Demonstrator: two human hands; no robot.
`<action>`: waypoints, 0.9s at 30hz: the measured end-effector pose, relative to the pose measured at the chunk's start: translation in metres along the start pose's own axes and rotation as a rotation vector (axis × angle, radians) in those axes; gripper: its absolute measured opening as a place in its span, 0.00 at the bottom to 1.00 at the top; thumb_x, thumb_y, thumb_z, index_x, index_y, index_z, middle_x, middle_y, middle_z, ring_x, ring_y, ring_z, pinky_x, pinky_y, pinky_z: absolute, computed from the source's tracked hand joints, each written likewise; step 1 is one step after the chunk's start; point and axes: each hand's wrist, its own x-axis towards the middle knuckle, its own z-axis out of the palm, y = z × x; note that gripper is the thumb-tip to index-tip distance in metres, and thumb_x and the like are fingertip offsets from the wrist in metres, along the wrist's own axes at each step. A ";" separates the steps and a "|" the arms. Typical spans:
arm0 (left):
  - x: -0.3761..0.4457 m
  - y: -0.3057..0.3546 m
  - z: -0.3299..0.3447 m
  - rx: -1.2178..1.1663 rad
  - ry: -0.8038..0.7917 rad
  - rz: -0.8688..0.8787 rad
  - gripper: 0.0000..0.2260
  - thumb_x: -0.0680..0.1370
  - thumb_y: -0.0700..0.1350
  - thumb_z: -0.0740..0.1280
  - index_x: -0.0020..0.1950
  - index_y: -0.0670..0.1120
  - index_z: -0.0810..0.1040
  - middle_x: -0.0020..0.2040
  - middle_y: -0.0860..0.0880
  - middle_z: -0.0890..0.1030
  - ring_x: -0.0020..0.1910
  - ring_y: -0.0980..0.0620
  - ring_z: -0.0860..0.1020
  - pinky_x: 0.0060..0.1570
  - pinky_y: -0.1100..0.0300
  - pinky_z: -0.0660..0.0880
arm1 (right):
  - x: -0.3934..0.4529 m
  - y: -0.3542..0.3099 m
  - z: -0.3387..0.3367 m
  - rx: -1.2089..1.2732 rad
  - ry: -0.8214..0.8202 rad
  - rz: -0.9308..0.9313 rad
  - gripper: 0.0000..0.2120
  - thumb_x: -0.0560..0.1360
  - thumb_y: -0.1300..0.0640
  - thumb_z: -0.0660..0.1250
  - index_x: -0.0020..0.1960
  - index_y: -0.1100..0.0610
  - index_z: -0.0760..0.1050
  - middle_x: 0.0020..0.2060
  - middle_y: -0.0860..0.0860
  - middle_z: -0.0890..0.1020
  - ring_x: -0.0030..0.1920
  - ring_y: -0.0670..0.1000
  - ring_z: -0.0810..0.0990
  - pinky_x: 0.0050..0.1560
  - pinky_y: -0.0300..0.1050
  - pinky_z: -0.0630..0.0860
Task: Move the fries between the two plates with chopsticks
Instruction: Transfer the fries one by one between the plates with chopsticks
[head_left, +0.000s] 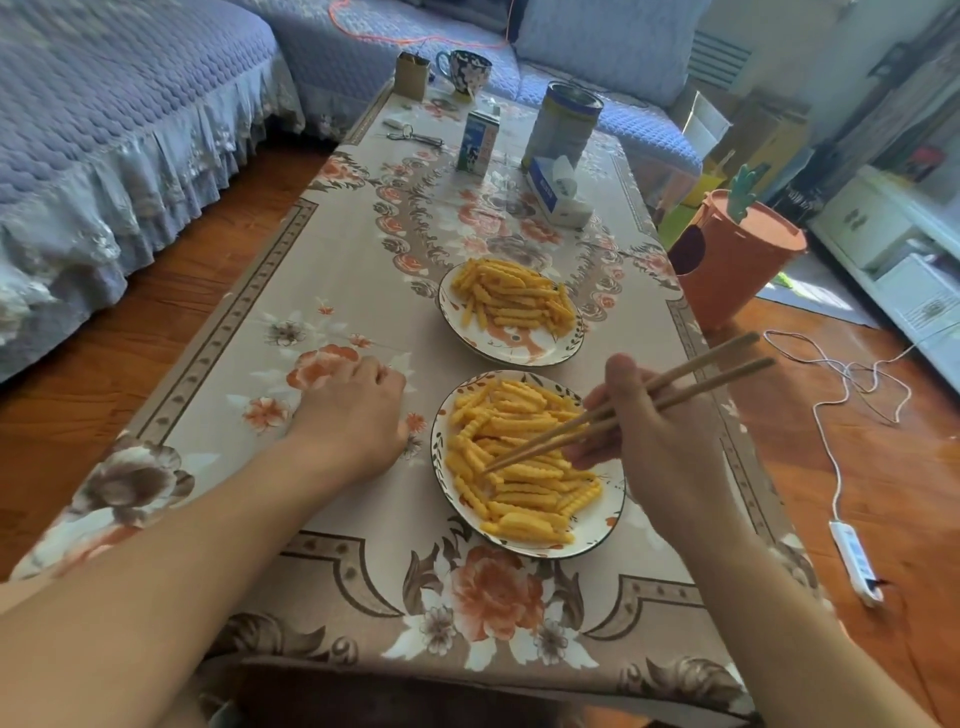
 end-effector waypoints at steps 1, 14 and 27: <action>-0.001 0.000 0.002 0.002 0.003 0.001 0.20 0.82 0.52 0.58 0.73 0.47 0.68 0.70 0.44 0.70 0.71 0.42 0.66 0.65 0.47 0.67 | -0.003 0.003 0.001 -0.010 -0.004 0.000 0.20 0.83 0.51 0.62 0.42 0.67 0.78 0.27 0.63 0.81 0.26 0.60 0.83 0.28 0.50 0.83; -0.009 0.003 0.035 -0.024 0.116 0.011 0.27 0.80 0.58 0.44 0.78 0.52 0.59 0.77 0.46 0.60 0.79 0.42 0.53 0.78 0.39 0.48 | 0.043 -0.013 -0.019 0.017 0.196 -0.116 0.16 0.84 0.53 0.63 0.42 0.60 0.79 0.28 0.55 0.83 0.29 0.59 0.84 0.33 0.51 0.84; -0.007 0.000 0.039 -0.079 0.171 0.032 0.24 0.81 0.58 0.48 0.77 0.54 0.60 0.77 0.47 0.61 0.80 0.43 0.54 0.79 0.40 0.47 | 0.139 0.012 0.066 -0.144 0.243 -0.104 0.15 0.81 0.51 0.68 0.38 0.55 0.80 0.30 0.55 0.85 0.31 0.55 0.86 0.39 0.59 0.85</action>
